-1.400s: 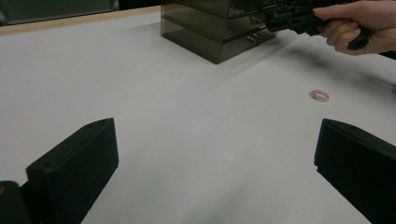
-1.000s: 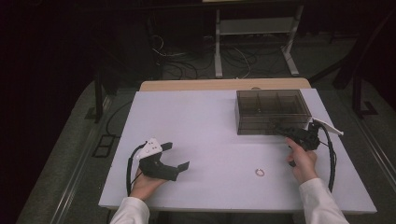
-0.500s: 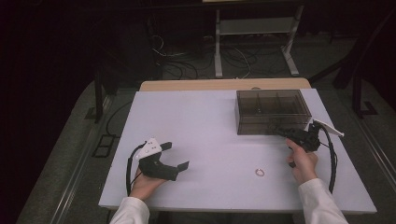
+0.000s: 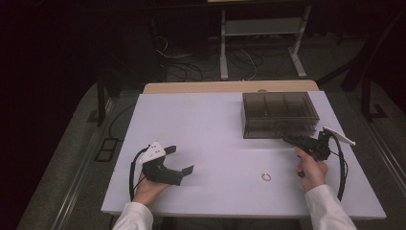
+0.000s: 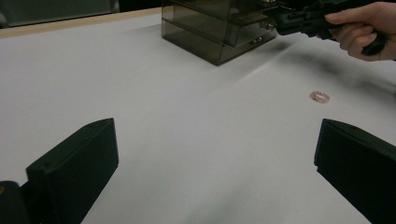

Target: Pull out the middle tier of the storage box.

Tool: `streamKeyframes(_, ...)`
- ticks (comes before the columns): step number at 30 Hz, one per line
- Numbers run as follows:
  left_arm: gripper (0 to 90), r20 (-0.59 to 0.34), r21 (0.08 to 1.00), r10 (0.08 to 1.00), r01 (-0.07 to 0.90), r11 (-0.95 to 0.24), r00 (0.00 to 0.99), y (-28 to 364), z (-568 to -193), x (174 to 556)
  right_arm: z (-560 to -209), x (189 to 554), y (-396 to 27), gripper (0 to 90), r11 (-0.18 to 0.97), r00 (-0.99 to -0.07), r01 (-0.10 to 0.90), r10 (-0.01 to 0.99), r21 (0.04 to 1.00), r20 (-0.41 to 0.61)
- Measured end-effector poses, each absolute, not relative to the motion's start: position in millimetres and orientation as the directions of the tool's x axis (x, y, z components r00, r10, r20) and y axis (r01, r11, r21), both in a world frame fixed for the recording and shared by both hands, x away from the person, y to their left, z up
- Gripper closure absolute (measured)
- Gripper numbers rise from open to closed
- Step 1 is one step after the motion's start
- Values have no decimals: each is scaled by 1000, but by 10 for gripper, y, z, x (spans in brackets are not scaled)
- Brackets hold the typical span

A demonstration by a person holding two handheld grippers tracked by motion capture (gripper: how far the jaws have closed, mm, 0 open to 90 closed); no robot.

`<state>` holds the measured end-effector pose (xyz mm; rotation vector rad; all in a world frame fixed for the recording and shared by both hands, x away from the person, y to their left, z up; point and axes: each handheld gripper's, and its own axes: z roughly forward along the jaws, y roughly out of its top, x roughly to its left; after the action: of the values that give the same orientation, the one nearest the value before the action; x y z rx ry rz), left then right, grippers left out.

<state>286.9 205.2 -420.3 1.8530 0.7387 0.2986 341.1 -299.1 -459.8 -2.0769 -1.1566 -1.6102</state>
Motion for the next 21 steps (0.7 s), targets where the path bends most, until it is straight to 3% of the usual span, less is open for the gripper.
streamKeyframes(21,0,-134,909,617,345,-236,775,2072,-4191,2862,-4597,3307,-2977,794,-638,53,724,430,262,901)
